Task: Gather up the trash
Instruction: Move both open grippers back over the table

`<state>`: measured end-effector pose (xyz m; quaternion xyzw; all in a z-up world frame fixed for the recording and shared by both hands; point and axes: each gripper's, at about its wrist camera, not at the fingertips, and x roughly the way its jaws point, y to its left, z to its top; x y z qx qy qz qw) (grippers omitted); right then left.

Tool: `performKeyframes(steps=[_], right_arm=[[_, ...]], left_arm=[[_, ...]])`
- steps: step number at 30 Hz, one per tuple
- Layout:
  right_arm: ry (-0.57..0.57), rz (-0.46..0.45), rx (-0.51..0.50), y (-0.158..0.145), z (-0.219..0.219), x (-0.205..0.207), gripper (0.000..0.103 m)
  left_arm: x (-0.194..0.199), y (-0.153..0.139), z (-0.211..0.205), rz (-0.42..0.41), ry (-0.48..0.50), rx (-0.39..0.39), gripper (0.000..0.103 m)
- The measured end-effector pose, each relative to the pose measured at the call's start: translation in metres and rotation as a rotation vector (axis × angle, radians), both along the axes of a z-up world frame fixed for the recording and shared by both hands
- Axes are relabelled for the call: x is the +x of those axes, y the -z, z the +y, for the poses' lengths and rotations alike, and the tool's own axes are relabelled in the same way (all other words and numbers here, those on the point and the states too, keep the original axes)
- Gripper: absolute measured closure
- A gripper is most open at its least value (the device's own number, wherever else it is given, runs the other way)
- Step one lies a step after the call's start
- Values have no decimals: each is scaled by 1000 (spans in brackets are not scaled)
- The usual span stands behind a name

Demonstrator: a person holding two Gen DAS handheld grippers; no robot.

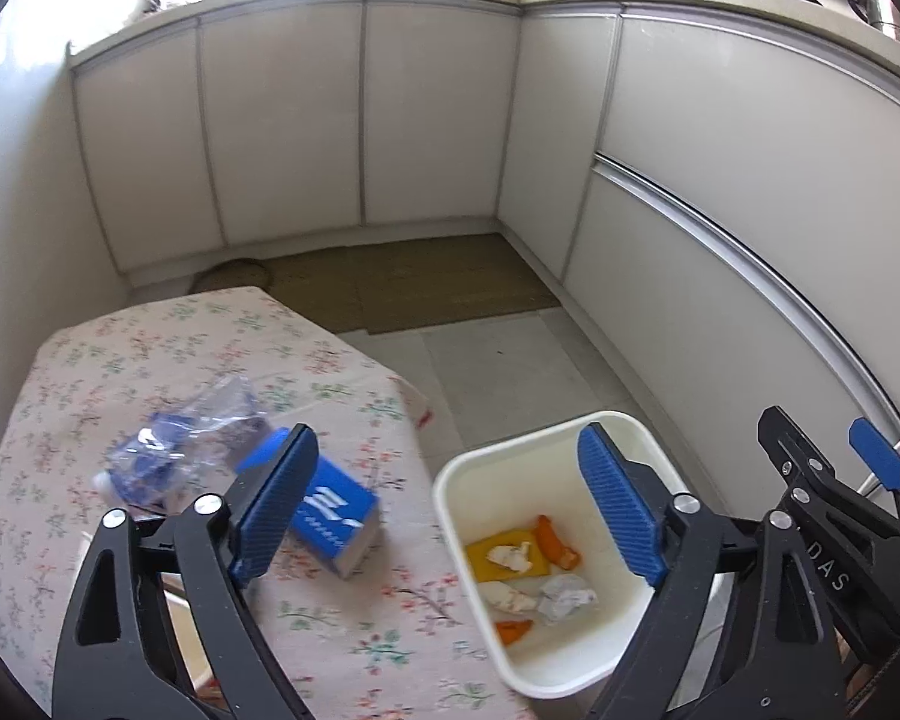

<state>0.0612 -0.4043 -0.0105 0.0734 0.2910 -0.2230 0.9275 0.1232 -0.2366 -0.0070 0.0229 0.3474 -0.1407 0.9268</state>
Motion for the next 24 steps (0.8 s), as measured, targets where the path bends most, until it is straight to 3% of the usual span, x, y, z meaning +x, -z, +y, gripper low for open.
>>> performKeyframes(steps=[17, 24], right_arm=[[-202, 4, -40, -5, 103, 35, 12], [-310, 27, -43, -1, 151, 51, 12]], left_arm=[[12, -6, 109, 36, -168, 34, 16], [18, 2, 155, 99, -228, 42, 16]])
